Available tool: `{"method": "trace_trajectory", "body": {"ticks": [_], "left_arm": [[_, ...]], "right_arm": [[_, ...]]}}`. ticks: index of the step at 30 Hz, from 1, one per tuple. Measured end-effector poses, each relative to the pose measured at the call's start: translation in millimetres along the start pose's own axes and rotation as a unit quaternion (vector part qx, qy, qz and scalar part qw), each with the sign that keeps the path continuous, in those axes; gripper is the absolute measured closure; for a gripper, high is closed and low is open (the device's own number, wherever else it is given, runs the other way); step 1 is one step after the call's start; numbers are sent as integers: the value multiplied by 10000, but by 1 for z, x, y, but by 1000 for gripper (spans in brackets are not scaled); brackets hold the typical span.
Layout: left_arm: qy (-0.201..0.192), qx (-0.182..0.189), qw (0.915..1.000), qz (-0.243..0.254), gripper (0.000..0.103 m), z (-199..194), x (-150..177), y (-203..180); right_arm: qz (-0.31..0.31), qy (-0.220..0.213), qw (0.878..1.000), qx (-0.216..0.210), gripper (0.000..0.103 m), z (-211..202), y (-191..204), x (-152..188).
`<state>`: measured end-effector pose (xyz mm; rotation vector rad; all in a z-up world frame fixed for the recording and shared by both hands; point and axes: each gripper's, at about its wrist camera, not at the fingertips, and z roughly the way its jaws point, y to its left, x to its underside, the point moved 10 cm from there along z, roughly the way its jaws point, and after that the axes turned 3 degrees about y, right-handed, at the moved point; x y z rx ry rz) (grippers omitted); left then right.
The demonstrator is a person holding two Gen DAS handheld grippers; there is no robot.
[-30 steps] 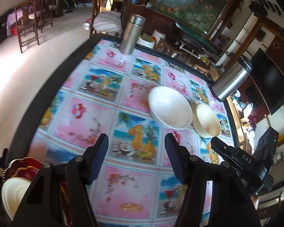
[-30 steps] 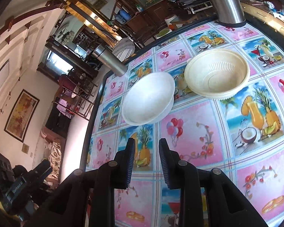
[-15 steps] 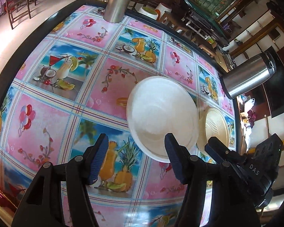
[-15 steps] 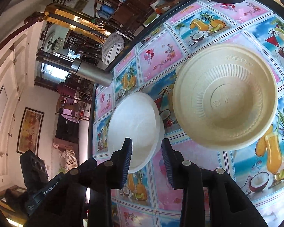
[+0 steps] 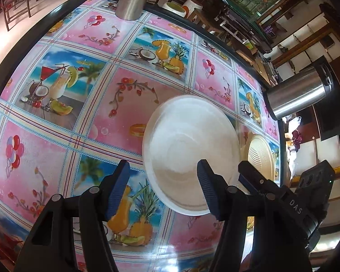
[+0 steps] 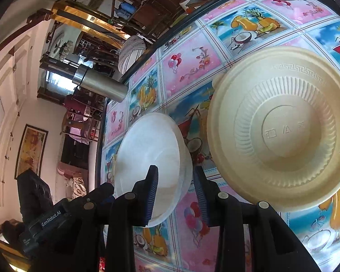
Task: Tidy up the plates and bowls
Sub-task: 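Move both grippers to the rim of the white bowl, then close the left gripper on the white bowl rim while the right gripper closes too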
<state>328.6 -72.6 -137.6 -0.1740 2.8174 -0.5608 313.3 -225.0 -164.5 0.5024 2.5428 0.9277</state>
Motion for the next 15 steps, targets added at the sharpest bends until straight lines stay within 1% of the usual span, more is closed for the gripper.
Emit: {"method": "trace_trajectory", "body": {"ticks": [2,4,5,7,10,14,15], "left_arm": [[-30,-113,9999,83,43,2,-3,-1],[15,-76,9999,64,43,6,-5,-2],[19,-90,9999,57,43,8,-6,-2],[24,-148,9998,139,43,11,-6,-4],[39,-142,9998,144,43,13,-4,-4],[2,-135,9998,148,43,9,-5,-3],[-8,-137,9998,153,43,8,-6,-2]], "right_arm": [[-96,-135,9998,-69,68,-1,5,-7],[-172,-221,9994,179,68,1,-1,-14],[-126,-170,9996,206,69,3,-4,-14],[-5,-52,10000,23,68,2,-6,-14],[35,-117,9998,129,68,-2,-11,-18],[103,48,9999,-124,68,3,-9,-15],[69,53,9999,-121,68,4,-7,-13]]}}
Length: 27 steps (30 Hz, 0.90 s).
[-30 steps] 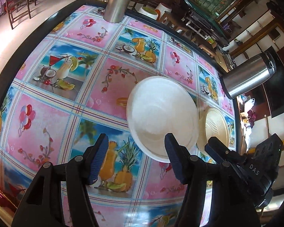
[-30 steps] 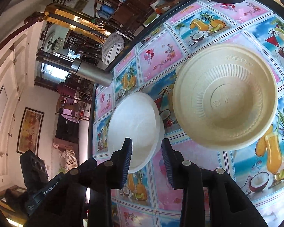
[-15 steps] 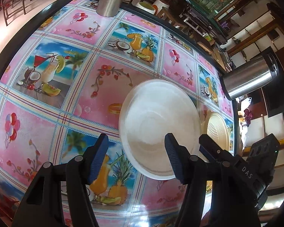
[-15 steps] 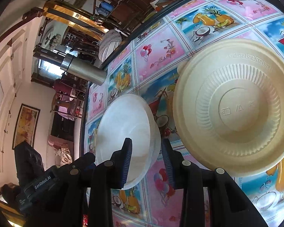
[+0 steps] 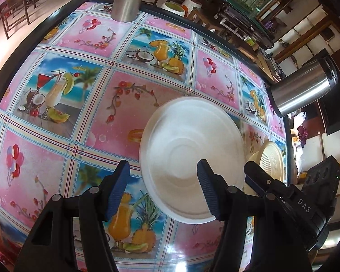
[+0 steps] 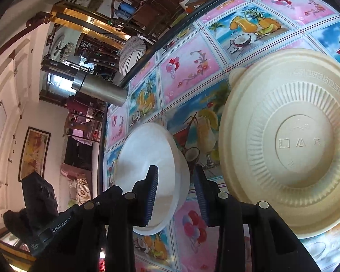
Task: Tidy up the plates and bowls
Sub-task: 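Close the left gripper on the white bowl rim while the right gripper closes too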
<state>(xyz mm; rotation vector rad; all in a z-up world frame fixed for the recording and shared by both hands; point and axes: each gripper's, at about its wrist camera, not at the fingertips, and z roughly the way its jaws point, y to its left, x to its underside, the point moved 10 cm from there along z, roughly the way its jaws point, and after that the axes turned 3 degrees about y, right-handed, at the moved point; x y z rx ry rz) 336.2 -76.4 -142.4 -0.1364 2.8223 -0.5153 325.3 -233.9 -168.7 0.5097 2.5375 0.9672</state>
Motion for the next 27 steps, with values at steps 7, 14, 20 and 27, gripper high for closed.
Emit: {"method": "trace_trajectory", "body": {"ticks": [7,14,20,27], "left_arm": [[5,-123,9999,73,43,1,-1,1],[-52,-169,9997,141,44,1,-1,-2],[-6,-220,9997,120,63,5,-1,0],[45,-214,9998,46,85,8,-2,6]], "right_arm": [[-76,-1,9999,91,69,5,4,4],[-20,-65,9998,181,77,6,1,3],[-20,24,9997,231,86,11,-1,6],[-65,61,9994,326,94,17,-2,10]]}}
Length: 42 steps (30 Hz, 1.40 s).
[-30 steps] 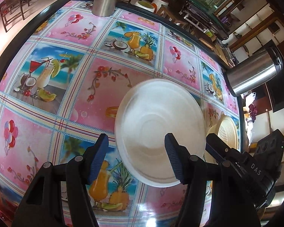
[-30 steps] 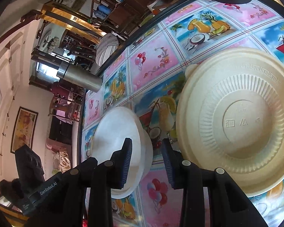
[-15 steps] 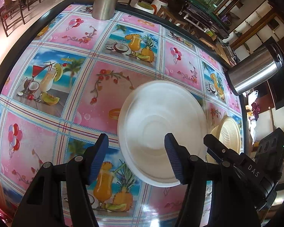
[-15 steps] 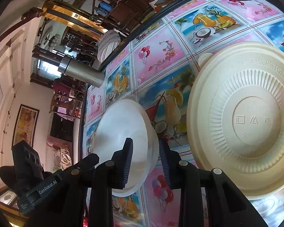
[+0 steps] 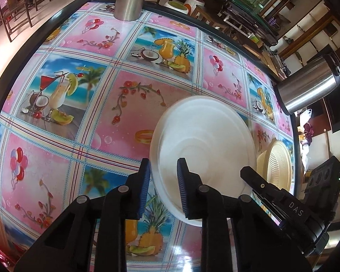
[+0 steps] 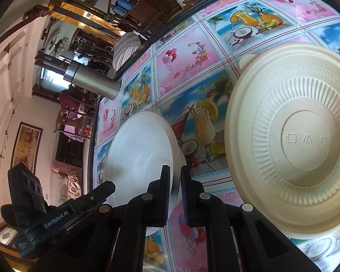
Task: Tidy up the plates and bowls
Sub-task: 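Close the left gripper on the white bowl rim while the right gripper closes too, then lift and carry the white bowl with both grippers toward the plate stack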
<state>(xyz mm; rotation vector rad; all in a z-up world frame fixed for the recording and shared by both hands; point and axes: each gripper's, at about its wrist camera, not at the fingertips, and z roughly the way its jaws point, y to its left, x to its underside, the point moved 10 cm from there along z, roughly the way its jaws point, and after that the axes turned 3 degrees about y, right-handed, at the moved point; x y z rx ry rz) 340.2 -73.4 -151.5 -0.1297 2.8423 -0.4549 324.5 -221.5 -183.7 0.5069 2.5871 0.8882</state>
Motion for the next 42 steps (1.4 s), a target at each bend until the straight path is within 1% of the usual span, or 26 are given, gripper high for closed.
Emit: {"method": "trace_trajectory", "body": {"ticks": [3,6,23,28,33,39,42], "left_arm": [[-10,-19,10000,8,91,-1,1,2],[-23,-28,10000,11,94,-2,1,3],[-40,-66,9999,88,95,-10,6,1],[-110,-68,9999,91,96,-26,10,6],[-188,-88,9998,60,95,-45,16,15],[-248,-19,9997,31,95,-68,37,25],[-335,2,9994,103,95,-84,52,29]], "right_arm": [[16,-32,10000,25,95,0,-1,0],[39,-53,10000,44,96,0,-2,-1],[94,-113,9999,17,97,-5,-4,-4],[24,-123,9999,-59,97,-9,5,-2],[-115,-99,9998,-127,97,-13,23,6],[-357,-152,9992,-77,97,-29,45,25],[-489,-196,9986,-67,96,-42,52,43]]}}
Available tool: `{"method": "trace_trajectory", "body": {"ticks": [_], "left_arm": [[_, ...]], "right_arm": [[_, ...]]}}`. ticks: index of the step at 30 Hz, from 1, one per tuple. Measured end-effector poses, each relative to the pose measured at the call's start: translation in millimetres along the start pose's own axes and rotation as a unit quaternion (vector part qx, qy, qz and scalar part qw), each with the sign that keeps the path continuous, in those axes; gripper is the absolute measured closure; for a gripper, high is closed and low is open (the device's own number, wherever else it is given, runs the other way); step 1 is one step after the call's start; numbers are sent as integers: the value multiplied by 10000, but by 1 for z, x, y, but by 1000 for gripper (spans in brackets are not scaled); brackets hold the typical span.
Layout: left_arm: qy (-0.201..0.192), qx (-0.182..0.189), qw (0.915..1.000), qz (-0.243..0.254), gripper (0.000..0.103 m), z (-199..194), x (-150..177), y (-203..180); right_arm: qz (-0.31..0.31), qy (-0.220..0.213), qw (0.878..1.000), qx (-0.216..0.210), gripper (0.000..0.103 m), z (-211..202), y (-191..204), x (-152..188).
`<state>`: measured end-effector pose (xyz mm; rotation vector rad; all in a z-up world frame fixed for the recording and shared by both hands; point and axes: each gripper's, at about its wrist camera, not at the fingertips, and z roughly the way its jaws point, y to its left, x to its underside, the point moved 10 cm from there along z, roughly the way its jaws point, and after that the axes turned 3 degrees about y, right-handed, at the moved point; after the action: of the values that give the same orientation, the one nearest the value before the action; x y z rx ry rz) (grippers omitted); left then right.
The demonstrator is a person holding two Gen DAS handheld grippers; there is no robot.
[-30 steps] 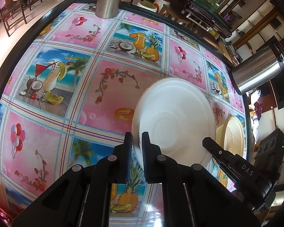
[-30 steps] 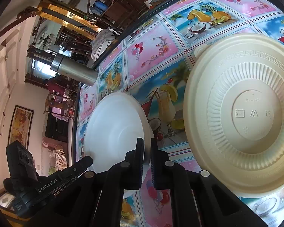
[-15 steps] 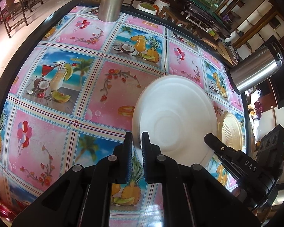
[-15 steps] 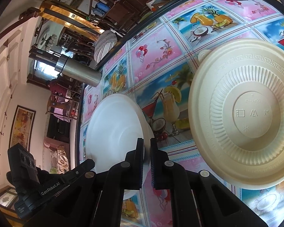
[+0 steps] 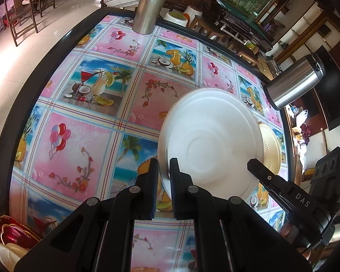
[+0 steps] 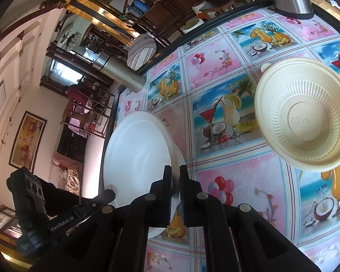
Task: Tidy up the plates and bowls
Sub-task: 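Lift and carry the white bowl with both grippers toward the plate stack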
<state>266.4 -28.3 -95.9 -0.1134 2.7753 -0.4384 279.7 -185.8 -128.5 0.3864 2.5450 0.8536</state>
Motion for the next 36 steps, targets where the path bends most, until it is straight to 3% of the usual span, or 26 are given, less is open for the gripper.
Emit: {"method": "trace_trajectory", "body": {"ticks": [10,19,29,36], "left_arm": [[-262,199,9994,101,95,-63,67,24],[-712,232,9972,-8,95,-133,125,83],[-1031,-166,9942,-262,94,-185,173,169],[-935,-248,9943,-437,94,-188,192,207]], "right_arm": [[-134,-31,9995,-290,96,-41,26,78],[-724,26,9964,-444,96,-67,87,154],[-1580,459,9841,-671,96,-52,179,243],[-1921,863,9760,-550,95,-24,207,293]]}}
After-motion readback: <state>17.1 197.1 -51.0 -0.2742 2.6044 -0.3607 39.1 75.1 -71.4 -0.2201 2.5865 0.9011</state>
